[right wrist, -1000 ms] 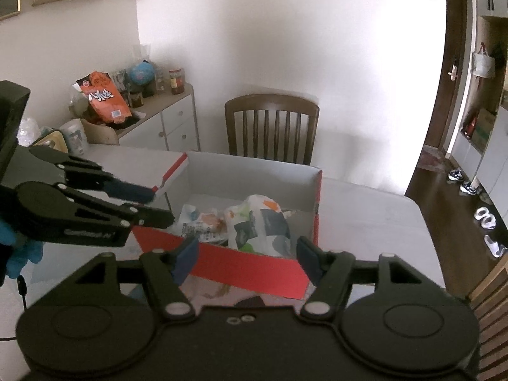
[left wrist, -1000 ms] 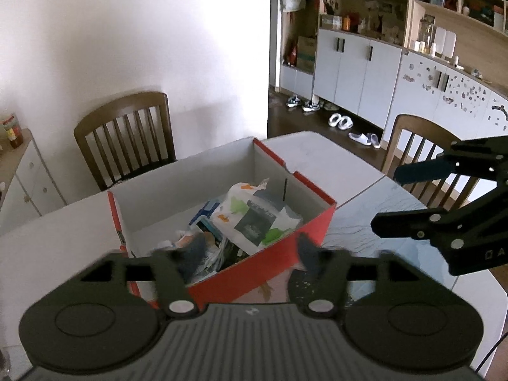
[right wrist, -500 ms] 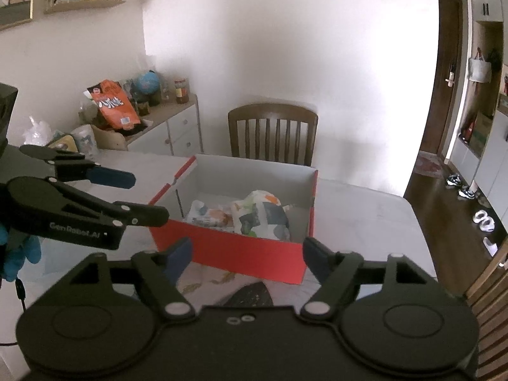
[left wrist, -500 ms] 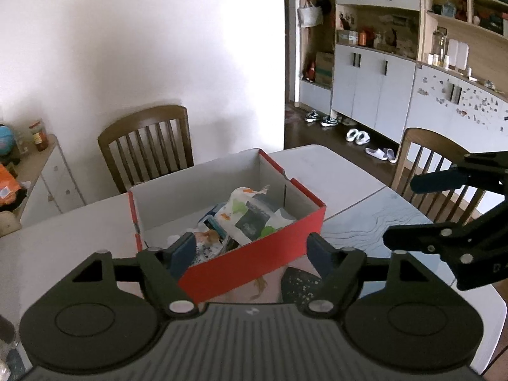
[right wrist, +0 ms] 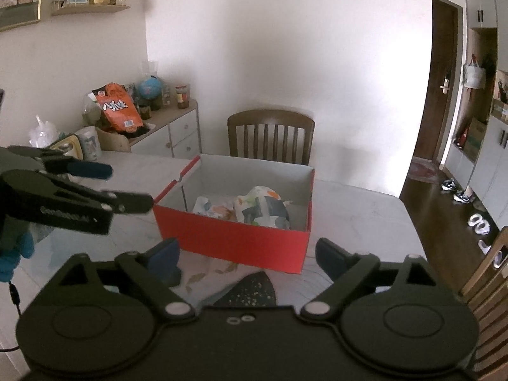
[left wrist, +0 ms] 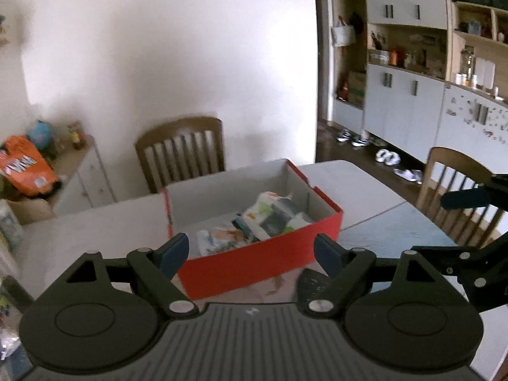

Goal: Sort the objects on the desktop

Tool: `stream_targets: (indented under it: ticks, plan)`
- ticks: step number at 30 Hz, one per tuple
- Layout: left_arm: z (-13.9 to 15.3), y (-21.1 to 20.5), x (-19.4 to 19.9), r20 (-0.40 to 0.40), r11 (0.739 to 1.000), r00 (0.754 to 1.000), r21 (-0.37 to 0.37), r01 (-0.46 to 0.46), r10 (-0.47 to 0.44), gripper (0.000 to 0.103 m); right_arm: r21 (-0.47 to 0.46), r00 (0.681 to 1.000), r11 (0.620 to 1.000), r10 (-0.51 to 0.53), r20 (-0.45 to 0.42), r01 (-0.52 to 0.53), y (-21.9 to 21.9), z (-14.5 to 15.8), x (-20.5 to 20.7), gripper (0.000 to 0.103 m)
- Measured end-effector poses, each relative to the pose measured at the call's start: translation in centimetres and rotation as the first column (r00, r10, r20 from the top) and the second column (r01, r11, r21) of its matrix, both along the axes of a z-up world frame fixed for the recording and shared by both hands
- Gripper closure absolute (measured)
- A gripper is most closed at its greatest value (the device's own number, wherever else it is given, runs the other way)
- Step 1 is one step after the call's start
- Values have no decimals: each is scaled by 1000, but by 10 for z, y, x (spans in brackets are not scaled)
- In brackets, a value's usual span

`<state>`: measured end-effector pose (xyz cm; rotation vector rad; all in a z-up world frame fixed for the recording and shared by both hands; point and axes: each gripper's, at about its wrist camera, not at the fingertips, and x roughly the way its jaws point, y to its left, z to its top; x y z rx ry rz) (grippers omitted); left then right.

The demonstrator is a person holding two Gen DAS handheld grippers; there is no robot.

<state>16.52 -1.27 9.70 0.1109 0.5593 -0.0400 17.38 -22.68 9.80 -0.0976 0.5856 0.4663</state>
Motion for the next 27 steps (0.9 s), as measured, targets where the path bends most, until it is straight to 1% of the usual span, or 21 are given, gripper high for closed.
stream_targets:
  ticks: [1,4,9,11,17,27]
  plan:
    - [0,-1,-4,6,1000,1000,3,-9,9,17,1,1000,1000,-1,-4,1,0,-1,-1,9]
    - [-3,-1,-9,-4,1000,1000,-17,-14,14,17,4,1000,1000,-8,-12,8,0,-6,-3,9]
    - [-11,1,-10,-20,999,999,-1,-41,41,17,8,999,1000,-11,-33,11,-1,-12,-3,9]
    - [-13,1,-10,-17,998,998,19,-58,59,17,10,999,1000,-12,-35,12,-1,-14,-3,9]
    - [-17,6,-9,0,996,997,38,-82,82,17,12,999,1000,-16,-35,17,0,-17,-1,9]
    - [-32,18,2,-42,995,994,15,-101,101,17,7,998,1000,-25,-51,25,4,-26,5,9]
